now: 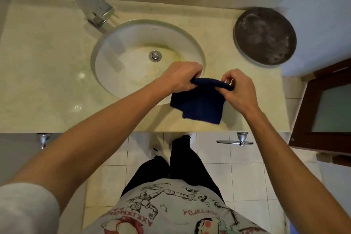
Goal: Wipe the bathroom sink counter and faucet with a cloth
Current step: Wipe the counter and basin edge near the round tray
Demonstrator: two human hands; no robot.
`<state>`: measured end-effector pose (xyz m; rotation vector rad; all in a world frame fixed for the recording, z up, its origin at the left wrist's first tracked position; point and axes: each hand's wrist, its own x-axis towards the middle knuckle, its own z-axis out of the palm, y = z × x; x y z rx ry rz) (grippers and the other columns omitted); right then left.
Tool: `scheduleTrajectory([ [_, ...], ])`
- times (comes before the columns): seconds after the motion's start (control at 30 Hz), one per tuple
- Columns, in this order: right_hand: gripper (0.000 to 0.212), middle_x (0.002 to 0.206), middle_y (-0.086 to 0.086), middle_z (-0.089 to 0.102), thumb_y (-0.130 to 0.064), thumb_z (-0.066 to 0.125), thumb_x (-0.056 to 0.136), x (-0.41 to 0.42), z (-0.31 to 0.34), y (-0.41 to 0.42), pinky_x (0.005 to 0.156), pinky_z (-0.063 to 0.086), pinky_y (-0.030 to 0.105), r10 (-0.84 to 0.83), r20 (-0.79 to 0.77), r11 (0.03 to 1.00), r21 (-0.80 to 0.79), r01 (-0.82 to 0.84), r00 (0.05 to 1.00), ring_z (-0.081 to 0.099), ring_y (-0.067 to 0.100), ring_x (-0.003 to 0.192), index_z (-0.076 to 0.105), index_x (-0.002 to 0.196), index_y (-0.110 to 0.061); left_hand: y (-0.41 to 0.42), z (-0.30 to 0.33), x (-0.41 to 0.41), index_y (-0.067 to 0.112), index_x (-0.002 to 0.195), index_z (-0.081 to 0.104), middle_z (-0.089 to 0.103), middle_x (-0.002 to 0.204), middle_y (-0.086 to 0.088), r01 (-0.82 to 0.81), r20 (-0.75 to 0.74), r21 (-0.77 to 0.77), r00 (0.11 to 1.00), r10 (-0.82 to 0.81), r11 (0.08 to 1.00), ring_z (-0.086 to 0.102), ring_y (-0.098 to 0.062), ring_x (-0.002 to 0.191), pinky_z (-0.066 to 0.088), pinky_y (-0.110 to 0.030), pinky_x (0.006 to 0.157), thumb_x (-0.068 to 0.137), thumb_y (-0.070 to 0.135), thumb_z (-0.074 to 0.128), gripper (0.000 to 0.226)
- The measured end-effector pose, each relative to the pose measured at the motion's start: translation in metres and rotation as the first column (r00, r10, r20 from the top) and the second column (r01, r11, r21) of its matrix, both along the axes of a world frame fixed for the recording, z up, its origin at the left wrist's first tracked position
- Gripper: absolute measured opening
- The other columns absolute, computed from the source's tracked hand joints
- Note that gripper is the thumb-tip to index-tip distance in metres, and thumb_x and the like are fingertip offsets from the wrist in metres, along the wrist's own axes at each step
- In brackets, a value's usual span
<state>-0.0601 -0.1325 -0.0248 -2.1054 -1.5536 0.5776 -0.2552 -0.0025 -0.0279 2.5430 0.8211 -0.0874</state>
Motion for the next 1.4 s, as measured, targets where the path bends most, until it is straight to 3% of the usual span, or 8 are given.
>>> scheduleTrajectory([
  [0.17, 0.021, 0.076, -0.005, 0.071, -0.027, 0.089, 0.077, 0.005, 0.006, -0.042, 0.072, 0.052, 0.027, 0.043, -0.314, 0.865, -0.463, -0.193, 0.948, 0.061, 0.010, 0.066, 0.075, 0.093, -0.026, -0.026, -0.011, -0.035, 0.026, 0.081, 0.070, 0.070, 0.082, 0.013, 0.005, -0.097, -0.442, 0.994, -0.054, 0.897, 0.065, -0.008, 0.077, 0.052, -0.030, 0.068, 0.080, 0.059, 0.077, 0.034],
  [0.33, 0.031, 0.107, -0.007, 0.064, -0.032, 0.078, 0.086, -0.022, -0.032, -0.043, 0.085, 0.055, 0.040, 0.010, 0.058, 0.981, -0.192, 0.002, 0.998, 0.062, 0.015, 0.094, 0.071, 0.115, -0.024, -0.013, -0.039, -0.075, 0.026, 0.095, 0.072, 0.070, 0.093, 0.016, -0.369, 0.055, -0.258, 0.917, 0.395, 0.893, 0.065, -0.009, 0.080, 0.055, -0.035, 0.078, 0.097, 0.049, 0.055, 0.028],
  [0.5, 0.088, 0.133, 0.002, 0.054, -0.062, 0.081, 0.073, -0.044, -0.051, -0.013, 0.099, 0.046, 0.042, 0.290, 0.161, 0.906, -0.365, -0.216, 0.943, 0.052, 0.024, 0.118, 0.051, 0.144, -0.020, 0.003, -0.088, -0.125, 0.021, 0.098, 0.069, 0.070, 0.097, 0.008, -0.640, 0.040, -0.109, 0.762, 0.647, 0.761, 0.065, -0.019, 0.087, 0.052, -0.037, 0.079, 0.100, 0.039, 0.050, 0.027],
  [0.7, 0.050, 0.100, -0.004, 0.062, -0.056, 0.079, 0.079, -0.048, -0.057, 0.014, 0.072, 0.047, 0.038, 0.452, 0.095, 0.786, -0.512, -0.346, 0.887, 0.060, 0.023, 0.092, 0.053, 0.107, -0.024, 0.000, -0.119, -0.170, 0.014, 0.093, 0.065, 0.067, 0.094, -0.004, -0.801, 0.087, -0.014, 0.596, 0.798, 0.599, 0.063, -0.027, 0.079, 0.052, -0.041, 0.073, 0.103, 0.032, 0.042, 0.031],
  [0.87, 0.040, 0.088, 0.000, 0.064, -0.049, 0.068, 0.093, -0.052, -0.050, 0.055, 0.059, 0.038, 0.035, 0.306, -0.044, 0.873, -0.384, -0.299, 0.951, 0.061, 0.025, 0.075, 0.043, 0.103, -0.019, -0.005, -0.119, -0.168, 0.012, 0.088, 0.062, 0.063, 0.089, -0.008, -0.830, 0.129, 0.017, 0.555, 0.822, 0.557, 0.062, -0.032, 0.069, 0.052, -0.046, 0.066, 0.102, 0.024, 0.046, 0.024],
  [1.17, 0.050, 0.116, -0.003, 0.064, -0.030, 0.066, 0.097, -0.133, -0.039, 0.294, 0.083, 0.052, 0.032, 0.135, -0.290, 0.985, -0.062, -0.160, 0.947, 0.064, 0.020, 0.100, 0.038, 0.134, -0.014, 0.001, -0.121, -0.167, 0.014, 0.084, 0.061, 0.062, 0.076, -0.002, -0.837, 0.075, 0.021, 0.547, 0.834, 0.547, 0.059, -0.027, 0.054, 0.049, -0.037, 0.053, 0.095, 0.022, 0.057, 0.014],
  [1.3, 0.053, 0.121, 0.004, 0.068, -0.045, 0.069, 0.092, -0.180, -0.063, 0.367, 0.083, 0.046, 0.028, 0.148, -0.211, 0.989, 0.019, -0.147, 0.966, 0.065, 0.024, 0.108, 0.053, 0.131, -0.013, 0.002, -0.128, -0.169, 0.016, 0.088, 0.064, 0.061, 0.082, 0.002, -0.815, 0.016, 0.044, 0.579, 0.815, 0.578, 0.058, -0.022, 0.052, 0.051, -0.036, 0.052, 0.096, 0.032, 0.039, 0.031],
  [1.4, 0.056, 0.120, 0.006, 0.061, -0.058, 0.064, 0.092, -0.211, -0.088, 0.392, 0.073, 0.041, 0.029, 0.232, 0.058, 0.971, 0.036, -0.234, 0.971, 0.064, 0.025, 0.098, 0.060, 0.122, -0.011, 0.003, -0.130, -0.169, 0.017, 0.088, 0.064, 0.060, 0.082, 0.002, -0.812, -0.006, 0.047, 0.582, 0.813, 0.581, 0.057, -0.022, 0.053, 0.050, -0.036, 0.052, 0.096, 0.034, 0.035, 0.034],
])
